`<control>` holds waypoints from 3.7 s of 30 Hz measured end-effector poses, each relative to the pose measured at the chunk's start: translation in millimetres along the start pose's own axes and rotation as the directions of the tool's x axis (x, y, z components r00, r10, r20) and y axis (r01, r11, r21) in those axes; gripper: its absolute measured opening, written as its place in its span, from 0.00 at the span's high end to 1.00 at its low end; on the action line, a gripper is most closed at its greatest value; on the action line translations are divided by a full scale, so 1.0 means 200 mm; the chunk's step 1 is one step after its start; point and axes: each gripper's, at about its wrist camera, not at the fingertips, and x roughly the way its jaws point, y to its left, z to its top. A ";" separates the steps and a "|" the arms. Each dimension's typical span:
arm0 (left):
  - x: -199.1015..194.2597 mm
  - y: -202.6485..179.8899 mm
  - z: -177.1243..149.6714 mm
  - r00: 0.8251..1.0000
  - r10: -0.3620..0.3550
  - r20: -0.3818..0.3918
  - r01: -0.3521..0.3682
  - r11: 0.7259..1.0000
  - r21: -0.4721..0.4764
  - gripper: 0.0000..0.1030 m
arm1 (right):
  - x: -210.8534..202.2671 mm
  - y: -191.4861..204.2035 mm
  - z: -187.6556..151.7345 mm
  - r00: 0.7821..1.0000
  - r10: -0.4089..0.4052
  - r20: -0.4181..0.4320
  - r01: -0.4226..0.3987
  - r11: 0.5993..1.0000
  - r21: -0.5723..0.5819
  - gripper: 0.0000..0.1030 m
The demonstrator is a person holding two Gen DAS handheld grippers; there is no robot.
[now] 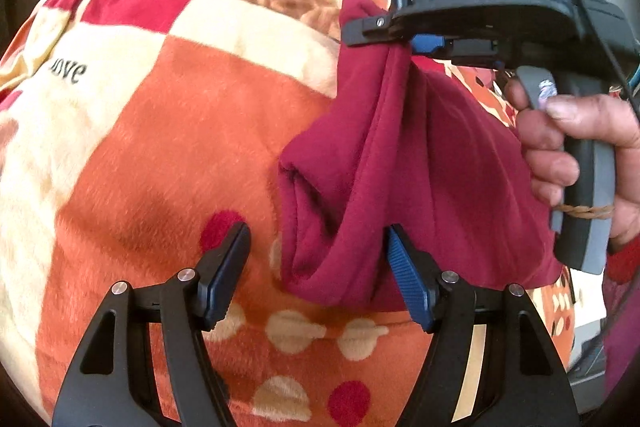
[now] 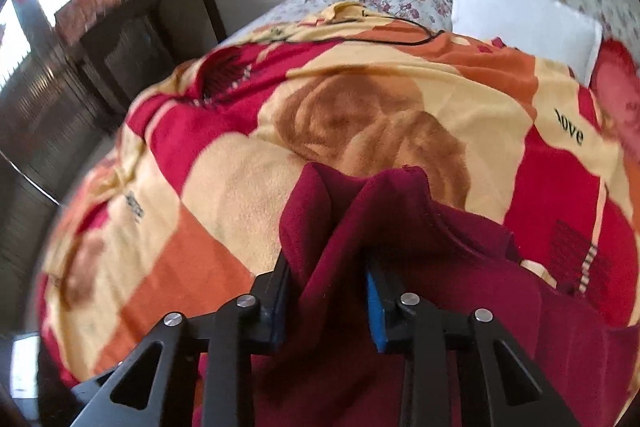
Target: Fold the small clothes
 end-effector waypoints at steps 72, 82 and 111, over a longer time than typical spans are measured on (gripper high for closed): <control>0.02 -1.02 -0.10 0.996 -0.058 -0.072 0.082 0.914 0.397 0.44 | -1.01 -0.99 -1.30 0.968 -0.121 0.218 -0.009 0.859 0.512 0.79; 0.09 -1.04 0.06 0.999 -0.043 -0.015 0.046 0.933 0.357 0.44 | -0.98 -1.00 -1.12 0.946 -0.216 0.244 0.053 0.840 0.540 0.19; 0.26 -0.94 0.16 0.972 -0.204 -0.118 0.223 0.959 0.176 0.48 | -0.86 -1.01 -1.10 0.954 -0.074 0.292 -0.069 0.891 0.449 0.56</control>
